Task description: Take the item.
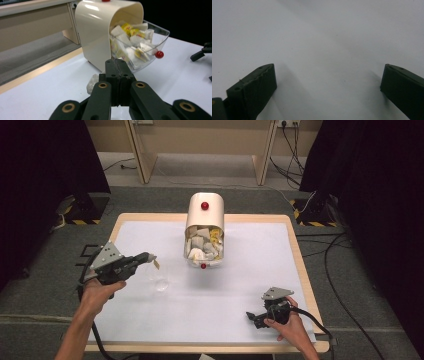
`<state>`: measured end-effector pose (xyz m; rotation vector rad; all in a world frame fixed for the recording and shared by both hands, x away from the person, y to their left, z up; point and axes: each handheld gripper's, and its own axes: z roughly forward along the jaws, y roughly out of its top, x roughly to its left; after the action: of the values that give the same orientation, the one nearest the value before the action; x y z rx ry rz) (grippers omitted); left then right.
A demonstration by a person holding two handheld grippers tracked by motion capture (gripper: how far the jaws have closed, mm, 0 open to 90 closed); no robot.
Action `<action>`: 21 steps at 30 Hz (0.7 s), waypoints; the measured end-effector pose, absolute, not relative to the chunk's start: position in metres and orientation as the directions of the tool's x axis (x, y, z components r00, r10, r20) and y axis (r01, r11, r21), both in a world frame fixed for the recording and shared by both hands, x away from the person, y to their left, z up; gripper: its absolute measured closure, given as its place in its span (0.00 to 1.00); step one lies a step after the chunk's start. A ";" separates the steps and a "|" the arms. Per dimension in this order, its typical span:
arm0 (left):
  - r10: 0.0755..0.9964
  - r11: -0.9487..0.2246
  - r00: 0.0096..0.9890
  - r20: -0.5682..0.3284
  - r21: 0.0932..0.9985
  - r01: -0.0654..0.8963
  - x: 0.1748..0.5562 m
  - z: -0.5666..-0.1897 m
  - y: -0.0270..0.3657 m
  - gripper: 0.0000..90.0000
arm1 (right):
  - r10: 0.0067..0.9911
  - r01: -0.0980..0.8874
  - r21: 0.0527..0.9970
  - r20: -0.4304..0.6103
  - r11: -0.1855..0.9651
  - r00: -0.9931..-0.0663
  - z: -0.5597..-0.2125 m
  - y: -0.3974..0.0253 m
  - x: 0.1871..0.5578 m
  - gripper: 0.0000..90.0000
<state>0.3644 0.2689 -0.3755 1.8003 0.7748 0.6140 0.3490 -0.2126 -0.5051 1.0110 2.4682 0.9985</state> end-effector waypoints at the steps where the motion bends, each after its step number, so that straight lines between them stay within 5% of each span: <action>1: 0.752 -0.254 0.658 0.043 0.940 0.228 0.365 -0.380 0.269 0.98 | 0.703 0.500 0.697 -0.008 0.513 -0.711 -0.505 -0.213 0.349 0.01; 21: 0.769 -0.290 0.640 0.014 0.898 0.330 0.378 -0.430 0.263 0.98 | 0.703 0.500 0.697 -0.008 0.513 -0.711 -0.505 -0.213 0.349 0.01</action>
<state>0.3779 0.2628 -0.4298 1.8802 0.8714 0.5620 0.3490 -0.2126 -0.5052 1.0099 2.4685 0.9980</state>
